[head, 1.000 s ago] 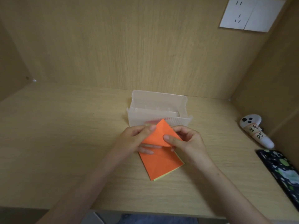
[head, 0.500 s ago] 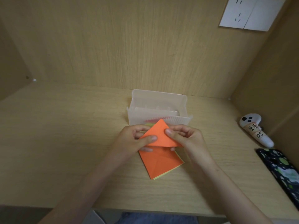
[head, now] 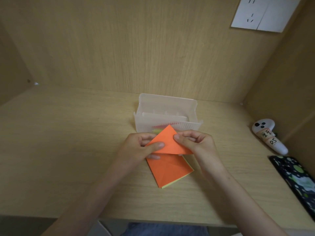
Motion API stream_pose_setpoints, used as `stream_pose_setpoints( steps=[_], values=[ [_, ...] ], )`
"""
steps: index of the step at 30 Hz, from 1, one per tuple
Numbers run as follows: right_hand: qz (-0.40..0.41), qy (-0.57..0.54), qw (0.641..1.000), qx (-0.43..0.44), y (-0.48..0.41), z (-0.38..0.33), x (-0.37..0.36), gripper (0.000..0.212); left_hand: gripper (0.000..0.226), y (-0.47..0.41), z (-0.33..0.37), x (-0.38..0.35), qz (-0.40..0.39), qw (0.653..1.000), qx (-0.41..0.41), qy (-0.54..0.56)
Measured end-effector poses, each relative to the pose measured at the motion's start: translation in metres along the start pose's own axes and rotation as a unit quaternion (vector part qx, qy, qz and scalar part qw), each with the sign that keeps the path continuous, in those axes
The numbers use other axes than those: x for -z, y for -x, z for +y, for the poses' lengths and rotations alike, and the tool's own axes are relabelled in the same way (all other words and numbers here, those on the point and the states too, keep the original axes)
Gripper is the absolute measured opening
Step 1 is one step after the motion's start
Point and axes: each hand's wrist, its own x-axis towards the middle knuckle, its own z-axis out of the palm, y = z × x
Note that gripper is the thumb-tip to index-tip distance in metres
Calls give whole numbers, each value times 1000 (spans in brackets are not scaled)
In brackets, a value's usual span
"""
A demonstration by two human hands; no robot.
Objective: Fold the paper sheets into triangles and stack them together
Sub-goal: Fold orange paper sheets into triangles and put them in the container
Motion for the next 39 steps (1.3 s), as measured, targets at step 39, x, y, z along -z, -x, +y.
stream_pose_setpoints(
  steps=[39],
  values=[
    [-143, 102, 982, -70, 10, -18, 6, 6, 21, 14, 13, -5, 28, 995, 61, -70]
  ],
)
